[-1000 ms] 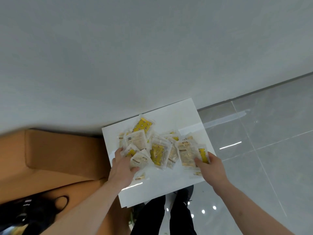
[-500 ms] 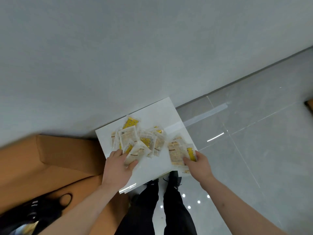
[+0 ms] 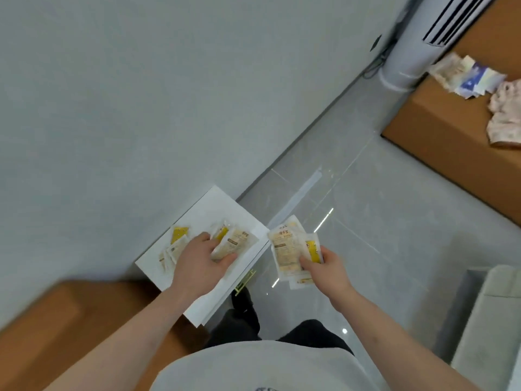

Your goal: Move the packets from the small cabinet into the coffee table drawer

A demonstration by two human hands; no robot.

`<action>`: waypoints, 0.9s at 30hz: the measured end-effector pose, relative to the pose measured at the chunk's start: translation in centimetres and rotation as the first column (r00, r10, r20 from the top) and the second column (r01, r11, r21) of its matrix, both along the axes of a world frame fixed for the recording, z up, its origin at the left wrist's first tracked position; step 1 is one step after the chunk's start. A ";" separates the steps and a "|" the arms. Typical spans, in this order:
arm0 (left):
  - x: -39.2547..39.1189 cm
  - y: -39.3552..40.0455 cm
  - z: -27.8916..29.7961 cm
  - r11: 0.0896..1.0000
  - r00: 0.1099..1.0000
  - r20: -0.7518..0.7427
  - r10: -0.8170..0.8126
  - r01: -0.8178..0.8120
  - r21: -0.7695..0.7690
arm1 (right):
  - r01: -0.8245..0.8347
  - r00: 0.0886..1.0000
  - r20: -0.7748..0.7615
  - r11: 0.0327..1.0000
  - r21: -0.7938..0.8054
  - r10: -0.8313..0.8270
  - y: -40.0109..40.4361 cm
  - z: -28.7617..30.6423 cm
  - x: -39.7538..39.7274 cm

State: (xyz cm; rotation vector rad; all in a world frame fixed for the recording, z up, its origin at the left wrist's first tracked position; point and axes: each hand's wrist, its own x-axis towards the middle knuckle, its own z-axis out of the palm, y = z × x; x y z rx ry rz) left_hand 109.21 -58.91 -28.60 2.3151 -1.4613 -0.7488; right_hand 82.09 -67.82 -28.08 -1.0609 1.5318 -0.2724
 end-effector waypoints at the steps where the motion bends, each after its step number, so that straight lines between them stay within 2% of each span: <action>1: -1.1 -0.2 0.8 1.000 1.000 0.006 -0.025 0.025 -0.010 | 0.028 1.000 0.014 1.000 -0.008 -0.028 0.5 0.5 -1.2; 7: -9.6 -1.1 3.9 0.985 0.986 -0.004 -0.166 0.166 -0.055 | 0.185 0.979 0.090 0.982 -0.042 -0.181 4.2 3.3 -10.6; 10: -14.9 -0.8 4.7 0.981 0.983 0.006 -0.183 0.183 -0.066 | 0.224 0.972 0.095 0.972 -0.077 -0.217 6.5 4.6 -16.6; 14: -22.4 -0.1 6.2 0.972 0.973 -0.066 -0.221 0.214 -0.101 | 0.299 0.953 0.092 0.946 -0.123 -0.289 9.5 6.0 -24.2; 20: -30.8 0.1 8.6 0.933 0.915 -0.183 -0.359 0.352 -0.069 | 0.462 0.887 0.092 0.878 -0.129 -0.453 14.0 7.9 -32.2; 27: -37.3 -1.1 9.3 0.839 0.814 -0.208 -0.543 0.539 -0.081 | 0.658 0.752 0.151 0.744 -0.115 -0.642 19.1 8.5 -37.2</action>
